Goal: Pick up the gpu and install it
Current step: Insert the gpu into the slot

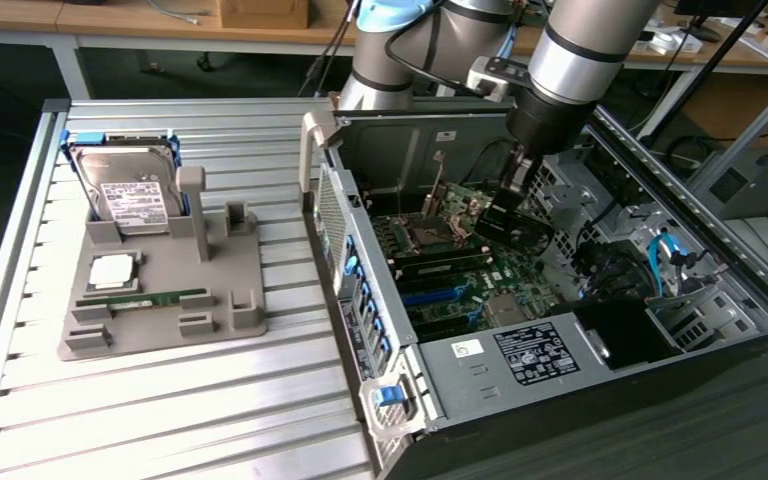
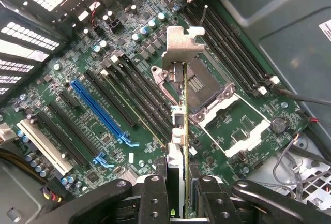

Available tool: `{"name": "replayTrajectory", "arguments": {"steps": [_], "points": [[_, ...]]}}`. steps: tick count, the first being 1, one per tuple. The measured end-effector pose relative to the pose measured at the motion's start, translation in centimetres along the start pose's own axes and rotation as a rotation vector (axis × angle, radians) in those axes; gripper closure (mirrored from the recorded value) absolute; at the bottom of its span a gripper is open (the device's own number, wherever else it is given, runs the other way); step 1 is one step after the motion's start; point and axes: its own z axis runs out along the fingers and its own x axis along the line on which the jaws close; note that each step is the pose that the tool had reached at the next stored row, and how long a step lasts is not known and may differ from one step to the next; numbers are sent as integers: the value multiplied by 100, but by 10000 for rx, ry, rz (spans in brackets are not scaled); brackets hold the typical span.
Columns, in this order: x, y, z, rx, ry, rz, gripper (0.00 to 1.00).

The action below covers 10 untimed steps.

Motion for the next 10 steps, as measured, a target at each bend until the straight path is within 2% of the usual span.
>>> {"name": "replayTrajectory", "arguments": {"steps": [10], "points": [[0,0,0,-10,0,-384,73]]}}
